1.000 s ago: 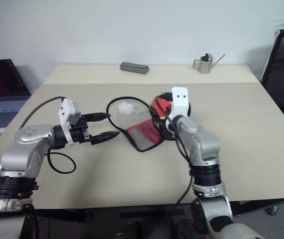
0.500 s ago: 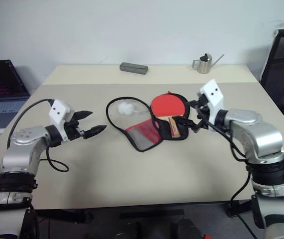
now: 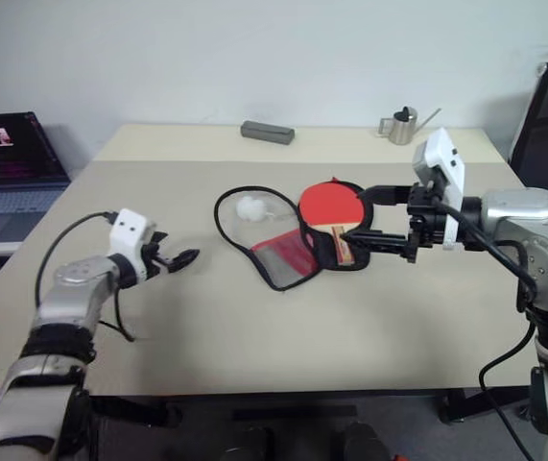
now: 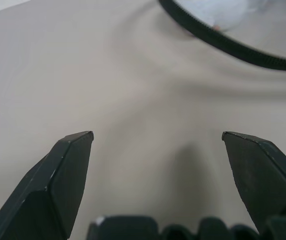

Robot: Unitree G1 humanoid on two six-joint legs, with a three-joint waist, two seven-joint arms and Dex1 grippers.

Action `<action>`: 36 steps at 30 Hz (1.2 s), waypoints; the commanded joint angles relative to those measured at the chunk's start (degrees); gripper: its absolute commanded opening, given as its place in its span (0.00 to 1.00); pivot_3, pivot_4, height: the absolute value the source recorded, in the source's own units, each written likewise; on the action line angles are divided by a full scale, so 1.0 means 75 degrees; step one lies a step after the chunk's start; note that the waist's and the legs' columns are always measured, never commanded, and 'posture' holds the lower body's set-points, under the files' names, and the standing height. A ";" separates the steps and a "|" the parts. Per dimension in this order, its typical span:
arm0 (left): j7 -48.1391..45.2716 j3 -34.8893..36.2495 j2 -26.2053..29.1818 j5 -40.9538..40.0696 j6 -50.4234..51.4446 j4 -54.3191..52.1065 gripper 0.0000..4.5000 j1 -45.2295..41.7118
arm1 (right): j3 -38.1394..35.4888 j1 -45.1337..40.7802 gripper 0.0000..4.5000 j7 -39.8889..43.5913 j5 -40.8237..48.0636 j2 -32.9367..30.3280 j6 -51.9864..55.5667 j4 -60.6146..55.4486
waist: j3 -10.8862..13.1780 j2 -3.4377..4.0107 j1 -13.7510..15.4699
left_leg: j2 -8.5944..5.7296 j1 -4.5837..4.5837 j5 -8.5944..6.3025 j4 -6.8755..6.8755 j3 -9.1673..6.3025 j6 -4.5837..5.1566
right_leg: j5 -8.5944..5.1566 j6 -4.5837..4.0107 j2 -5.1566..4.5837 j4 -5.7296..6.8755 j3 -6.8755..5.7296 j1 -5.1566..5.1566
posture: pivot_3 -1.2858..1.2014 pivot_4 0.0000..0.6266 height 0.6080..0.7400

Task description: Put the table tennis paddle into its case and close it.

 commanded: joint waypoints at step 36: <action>0.0903 -0.0217 -0.4373 0.0814 -0.1929 0.3781 1.00 -0.4123 | -0.1630 0.1437 0.99 -0.1348 -0.0091 -0.0481 0.0269 -0.0635 | 0.0018 -0.0027 -0.0043 | -0.0019 -0.0016 0.0001 0.0004 0.0007 -0.0003 | 0.0010 0.0017 -0.0010 0.0000 0.0011 -0.0008 | 0.52 0.24 1.00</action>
